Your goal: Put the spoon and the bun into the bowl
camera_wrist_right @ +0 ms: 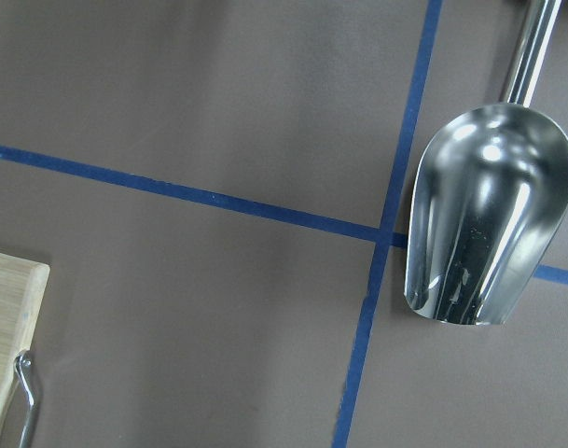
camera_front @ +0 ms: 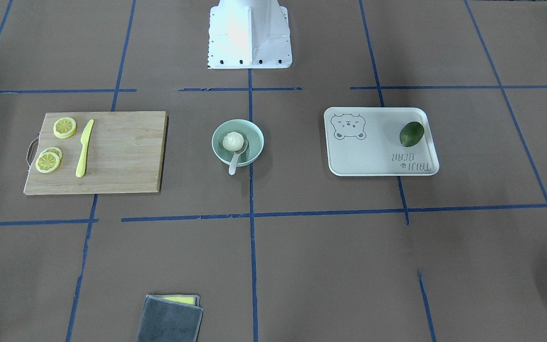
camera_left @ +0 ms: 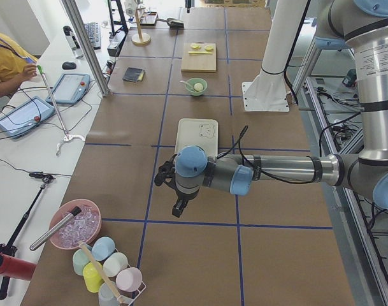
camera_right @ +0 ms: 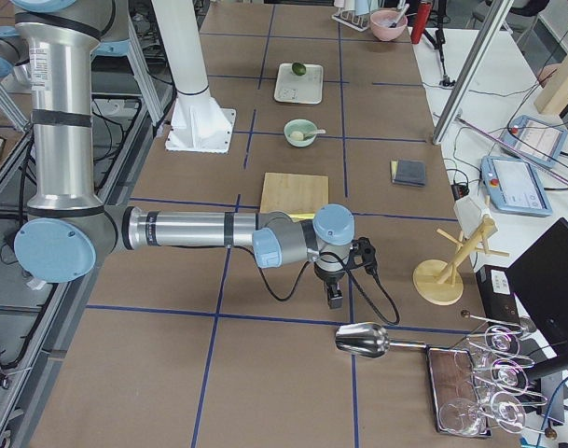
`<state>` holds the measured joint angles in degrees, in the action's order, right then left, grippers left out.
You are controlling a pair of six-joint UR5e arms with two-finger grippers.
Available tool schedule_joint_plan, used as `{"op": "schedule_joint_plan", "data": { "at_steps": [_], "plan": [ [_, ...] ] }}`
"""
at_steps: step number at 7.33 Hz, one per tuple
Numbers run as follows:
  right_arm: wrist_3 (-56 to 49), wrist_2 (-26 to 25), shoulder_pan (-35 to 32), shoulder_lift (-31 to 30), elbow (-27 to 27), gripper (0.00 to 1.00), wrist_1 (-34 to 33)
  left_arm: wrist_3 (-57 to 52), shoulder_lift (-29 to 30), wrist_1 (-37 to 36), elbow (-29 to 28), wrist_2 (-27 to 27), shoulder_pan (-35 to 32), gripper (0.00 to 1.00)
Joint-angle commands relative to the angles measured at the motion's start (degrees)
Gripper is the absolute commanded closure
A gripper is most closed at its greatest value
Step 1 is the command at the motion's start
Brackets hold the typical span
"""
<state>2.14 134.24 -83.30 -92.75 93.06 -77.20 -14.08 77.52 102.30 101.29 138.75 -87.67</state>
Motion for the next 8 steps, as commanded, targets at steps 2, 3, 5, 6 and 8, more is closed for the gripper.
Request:
{"op": "schedule_joint_plan", "data": {
  "at_steps": [2, 3, 5, 6, 8],
  "plan": [
    [-3.95, 0.14, -0.37, -0.85, 0.81, 0.00, -0.31, 0.02, 5.24, -7.67, -1.80, -0.15, 0.22, 0.00],
    [-4.76, 0.58, 0.93, -0.42, 1.51, 0.00, -1.62, -0.67, 6.75, -12.25, -1.54, -0.15, 0.05, 0.00],
    [-6.61, 0.15, 1.73, 0.90, 9.91, 0.00, -17.82, -0.07, 6.94, -12.65, -1.53, 0.29, -0.22, 0.00],
    [-7.40, 0.14, 1.39, 2.12, 10.91, 0.00, -20.59, -0.07, 6.60, -12.47, -0.84, 0.29, -0.22, 0.00],
    [-7.41, -0.12, 1.38, 3.45, 10.83, 0.00, -20.88, -0.24, 6.42, -12.03, -1.09, 0.29, -0.22, 0.00]
  ]
}}
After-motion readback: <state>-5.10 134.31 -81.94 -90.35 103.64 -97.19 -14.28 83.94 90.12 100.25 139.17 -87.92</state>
